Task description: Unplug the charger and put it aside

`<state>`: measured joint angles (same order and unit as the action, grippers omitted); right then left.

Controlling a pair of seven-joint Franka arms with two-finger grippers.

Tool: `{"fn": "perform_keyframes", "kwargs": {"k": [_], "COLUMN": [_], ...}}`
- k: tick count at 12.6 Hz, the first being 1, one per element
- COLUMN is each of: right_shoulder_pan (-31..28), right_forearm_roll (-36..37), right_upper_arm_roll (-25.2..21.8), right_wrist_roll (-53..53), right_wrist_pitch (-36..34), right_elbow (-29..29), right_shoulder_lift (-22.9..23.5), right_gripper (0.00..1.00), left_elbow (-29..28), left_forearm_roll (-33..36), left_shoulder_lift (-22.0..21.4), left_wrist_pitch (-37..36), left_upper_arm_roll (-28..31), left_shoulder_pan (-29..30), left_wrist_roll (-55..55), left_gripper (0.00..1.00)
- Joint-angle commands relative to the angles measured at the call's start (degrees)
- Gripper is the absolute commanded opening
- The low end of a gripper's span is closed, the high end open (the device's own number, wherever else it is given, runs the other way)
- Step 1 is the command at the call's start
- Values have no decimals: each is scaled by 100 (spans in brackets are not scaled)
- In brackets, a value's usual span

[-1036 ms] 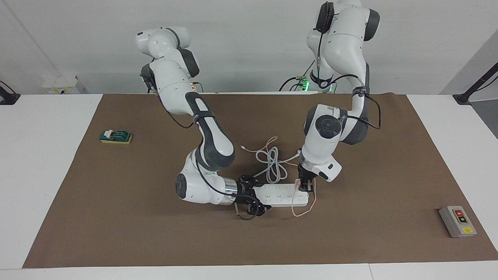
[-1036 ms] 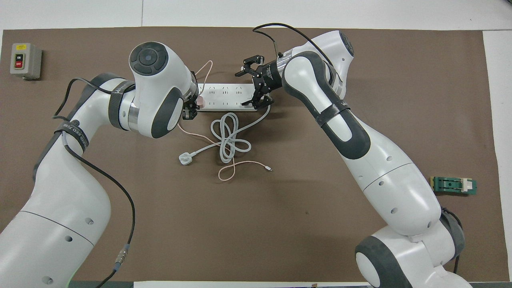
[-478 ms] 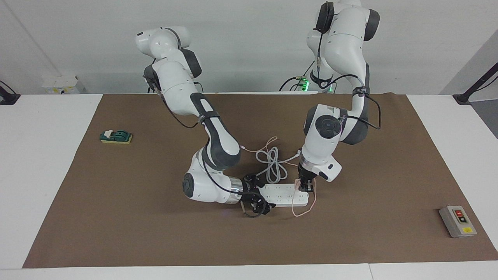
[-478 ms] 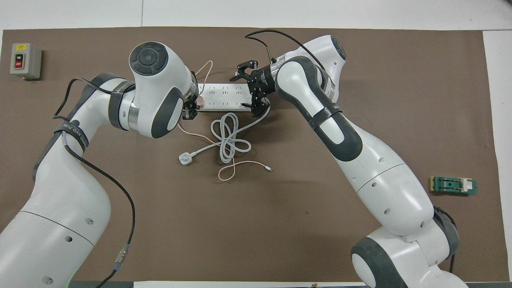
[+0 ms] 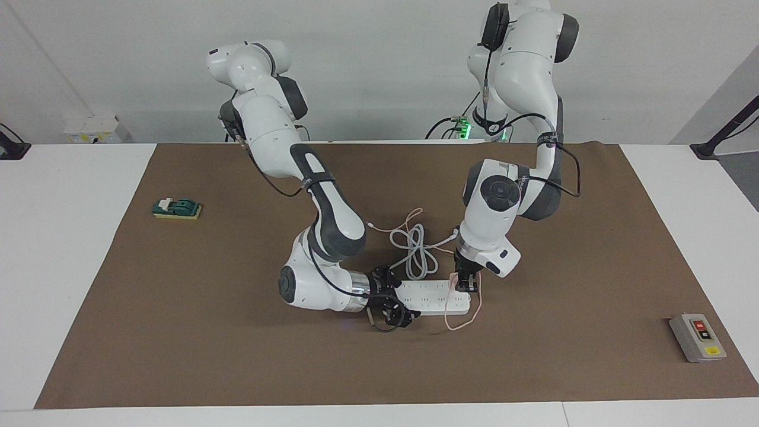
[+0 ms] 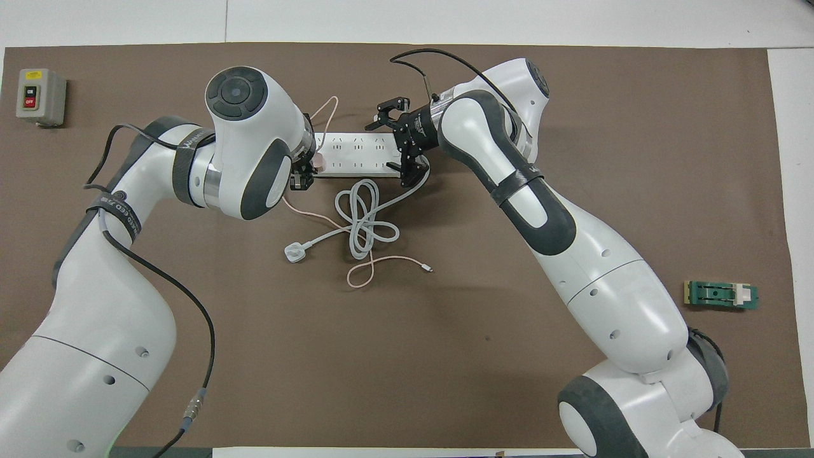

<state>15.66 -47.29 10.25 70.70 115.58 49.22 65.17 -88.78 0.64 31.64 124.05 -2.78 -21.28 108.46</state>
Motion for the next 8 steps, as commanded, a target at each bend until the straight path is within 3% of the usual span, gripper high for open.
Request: {"fn": "perform_keyframes", "kwargs": {"k": [1,8], "right_shoulder_pan": [-115,-116], "right_forearm_roll": [-252,-1002], "right_upper_arm_roll": [-32,-58], "right_wrist_roll": [-337,-110], "right_wrist_pitch": [219,439], "right_elbow": [-115,227], "right_shoulder_lift": [321,120], "right_gripper": [100,100], "left_elbow": [-210,-210], "left_forearm_roll": [85,85], "left_shoulder_lift": [-158,-158], "left_wrist_pitch": [93,102], "left_upper_arm_roll": [76,76], "left_shoulder_pan": [-87,-87], "left_wrist_roll": [97,88], "left_gripper": [0,0]}}
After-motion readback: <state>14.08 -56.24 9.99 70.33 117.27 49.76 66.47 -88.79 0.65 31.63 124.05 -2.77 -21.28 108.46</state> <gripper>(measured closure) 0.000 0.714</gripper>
